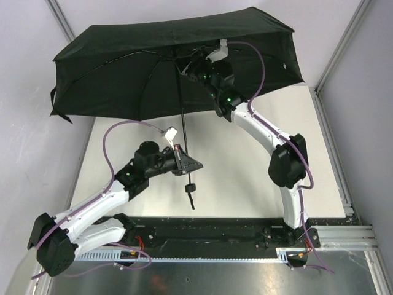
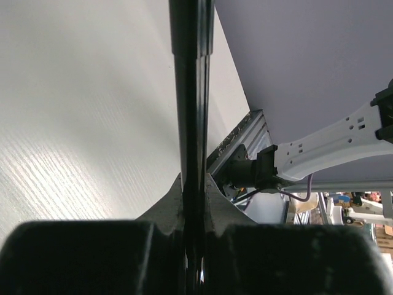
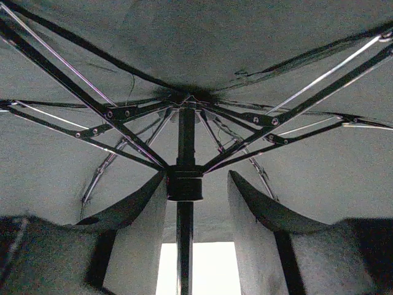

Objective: Put away the umbrella

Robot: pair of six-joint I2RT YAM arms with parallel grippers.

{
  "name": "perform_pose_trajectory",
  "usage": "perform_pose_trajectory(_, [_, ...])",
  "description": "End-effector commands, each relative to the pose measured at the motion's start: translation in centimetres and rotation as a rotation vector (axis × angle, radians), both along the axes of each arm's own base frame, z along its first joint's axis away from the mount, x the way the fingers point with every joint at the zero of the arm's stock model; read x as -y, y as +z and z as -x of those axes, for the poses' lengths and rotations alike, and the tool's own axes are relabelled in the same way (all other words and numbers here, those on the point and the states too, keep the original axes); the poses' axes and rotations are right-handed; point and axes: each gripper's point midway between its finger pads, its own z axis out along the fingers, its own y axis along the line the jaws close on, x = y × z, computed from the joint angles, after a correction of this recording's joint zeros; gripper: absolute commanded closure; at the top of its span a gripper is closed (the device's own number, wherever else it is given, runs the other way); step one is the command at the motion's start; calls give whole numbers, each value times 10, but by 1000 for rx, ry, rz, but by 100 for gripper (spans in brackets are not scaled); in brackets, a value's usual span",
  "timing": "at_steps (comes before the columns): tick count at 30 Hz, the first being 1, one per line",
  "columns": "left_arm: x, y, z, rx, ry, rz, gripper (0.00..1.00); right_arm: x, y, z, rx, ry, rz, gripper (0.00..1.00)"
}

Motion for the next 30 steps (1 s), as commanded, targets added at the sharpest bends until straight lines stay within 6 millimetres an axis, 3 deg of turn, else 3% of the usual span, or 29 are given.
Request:
perform_pose_trajectory(1, [7, 11, 14, 56, -94, 16, 100, 13, 37, 12, 99, 26, -52, 54])
perform_pose_trajectory(5, [6, 12, 13, 63, -89, 18, 100, 11, 47, 25, 152, 96, -105, 50])
perform_pose_trajectory(8, [5, 15, 13, 74, -80, 20, 100, 19, 56, 46, 194, 138, -165, 40])
perform_pose_trajectory(12, [1, 14, 9, 78, -62, 13, 100, 28, 53, 64, 183, 121, -153, 30])
perform_pose_trajectory(16, [2, 11, 10, 65, -68, 10, 100, 28, 53, 52, 165, 3, -38, 28])
perform_pose_trajectory(23, [1, 14, 11, 77, -67, 17, 100, 9, 41, 25, 98, -175, 140, 36])
perform_pose_trajectory(30, [0, 18, 12, 88, -70, 20, 100, 8, 44, 22, 44, -213, 166, 38])
